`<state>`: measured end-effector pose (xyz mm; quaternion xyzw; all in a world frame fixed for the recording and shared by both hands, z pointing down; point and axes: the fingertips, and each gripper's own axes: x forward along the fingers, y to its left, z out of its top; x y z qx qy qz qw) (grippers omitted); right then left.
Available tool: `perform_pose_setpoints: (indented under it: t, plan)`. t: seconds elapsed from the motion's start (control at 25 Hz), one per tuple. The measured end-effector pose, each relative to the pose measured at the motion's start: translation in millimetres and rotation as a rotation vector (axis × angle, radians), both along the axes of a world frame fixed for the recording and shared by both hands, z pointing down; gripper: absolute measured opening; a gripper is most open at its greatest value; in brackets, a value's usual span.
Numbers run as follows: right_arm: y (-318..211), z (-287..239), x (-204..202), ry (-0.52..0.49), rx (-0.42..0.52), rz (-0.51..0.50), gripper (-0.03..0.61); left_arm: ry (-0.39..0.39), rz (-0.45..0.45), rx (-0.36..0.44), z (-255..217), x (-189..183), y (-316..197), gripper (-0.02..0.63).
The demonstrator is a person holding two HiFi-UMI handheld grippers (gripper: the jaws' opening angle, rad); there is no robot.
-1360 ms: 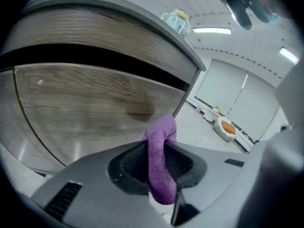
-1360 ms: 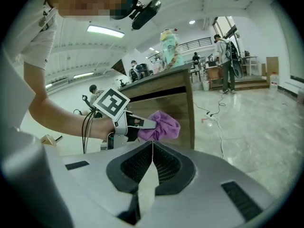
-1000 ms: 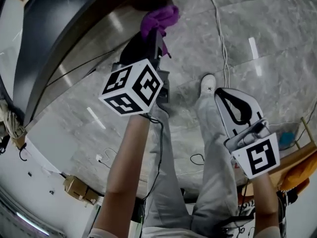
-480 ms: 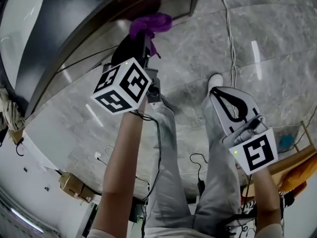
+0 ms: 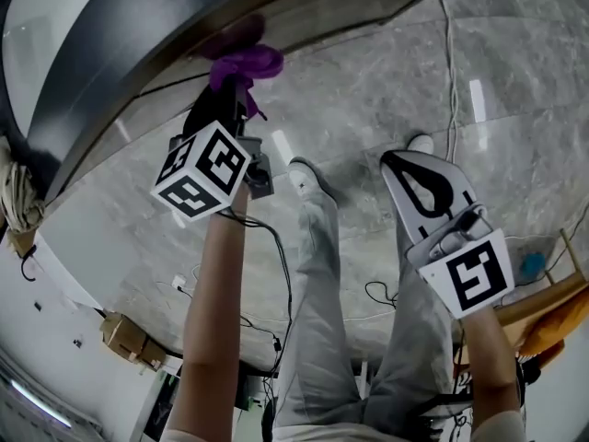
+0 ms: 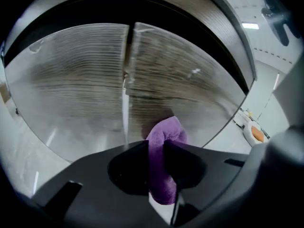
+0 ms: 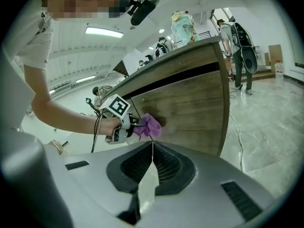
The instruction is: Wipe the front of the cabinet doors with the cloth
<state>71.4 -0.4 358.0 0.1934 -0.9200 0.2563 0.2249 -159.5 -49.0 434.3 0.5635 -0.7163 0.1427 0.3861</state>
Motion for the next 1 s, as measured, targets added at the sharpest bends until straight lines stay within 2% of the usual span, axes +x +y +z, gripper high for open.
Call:
perform_pose_setpoints:
  t: [0.2,0.36,0.44,0.52,0.68,0.88,1.0]
  plan:
    - [1,-4,-5,-0.025,0.002,-0.005,0.027,-0.053,-0.072,-0.042,0,-25,24,0.089]
    - [1,-8,-9,-0.046,-0.004,-0.011,0.028,-0.077,-0.049,-0.053,-2,-20,26,0.089]
    - [-2,-9,-4,-0.051,-0.006,-0.019,0.028,-0.084,-0.021,-0.055,0,-5,22,0.089]
    - [-9,-8,8,-0.046,-0.008,-0.023,0.028,-0.064,0.020,-0.058,6,25,14,0.089]
    - [-30,-2,50,-0.025,-0.017,-0.010,0.026,-0.006,0.134,-0.075,30,109,-16,0.089]
    - [-64,11,120,0.015,-0.038,0.070,0.028,0.050,0.248,-0.082,56,208,-68,0.089]
    - [-80,21,160,0.036,-0.044,0.125,0.028,0.078,0.273,-0.087,68,244,-97,0.089]
